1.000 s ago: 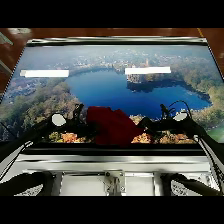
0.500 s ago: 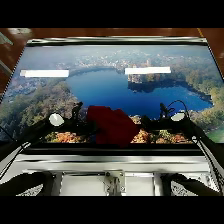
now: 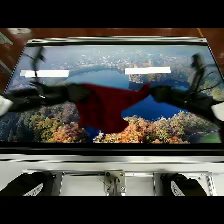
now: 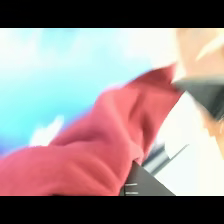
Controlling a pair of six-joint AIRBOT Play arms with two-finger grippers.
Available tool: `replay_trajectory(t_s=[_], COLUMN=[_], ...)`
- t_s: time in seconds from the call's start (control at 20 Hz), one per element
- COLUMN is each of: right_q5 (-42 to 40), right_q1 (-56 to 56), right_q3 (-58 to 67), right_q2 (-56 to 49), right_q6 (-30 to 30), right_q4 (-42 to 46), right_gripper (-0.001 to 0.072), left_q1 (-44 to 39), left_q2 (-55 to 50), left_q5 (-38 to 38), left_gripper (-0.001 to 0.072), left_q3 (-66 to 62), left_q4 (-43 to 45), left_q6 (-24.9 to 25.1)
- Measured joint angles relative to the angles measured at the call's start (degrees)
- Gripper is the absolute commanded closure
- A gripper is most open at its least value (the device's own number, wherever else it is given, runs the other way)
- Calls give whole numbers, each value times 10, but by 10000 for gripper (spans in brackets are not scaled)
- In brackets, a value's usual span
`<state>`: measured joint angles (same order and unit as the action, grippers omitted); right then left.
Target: Fold the shirts.
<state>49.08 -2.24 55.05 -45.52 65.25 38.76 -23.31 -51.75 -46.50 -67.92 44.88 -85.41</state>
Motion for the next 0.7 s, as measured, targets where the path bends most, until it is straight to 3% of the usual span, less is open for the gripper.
replay_trajectory(t_s=[0.2,0.4,0.5,0.7], right_q5=[-8,18,70,260], right_q1=[0,0,0,0], right_q3=[152,255,278,291], right_q2=[55,71,72,57], right_q6=[6,48,94,188], right_q4=[0,26,59,156], right_gripper=[656,656,656,656], left_q1=[1,1,1,1], left_q2=[31,42,42,40], left_q5=[5,-15,-52,-153], left_gripper=[672,672,672,672], left_q3=[-169,-241,-250,-217], left_q4=[14,22,39,101], left_q6=[-1,-6,-8,-8])
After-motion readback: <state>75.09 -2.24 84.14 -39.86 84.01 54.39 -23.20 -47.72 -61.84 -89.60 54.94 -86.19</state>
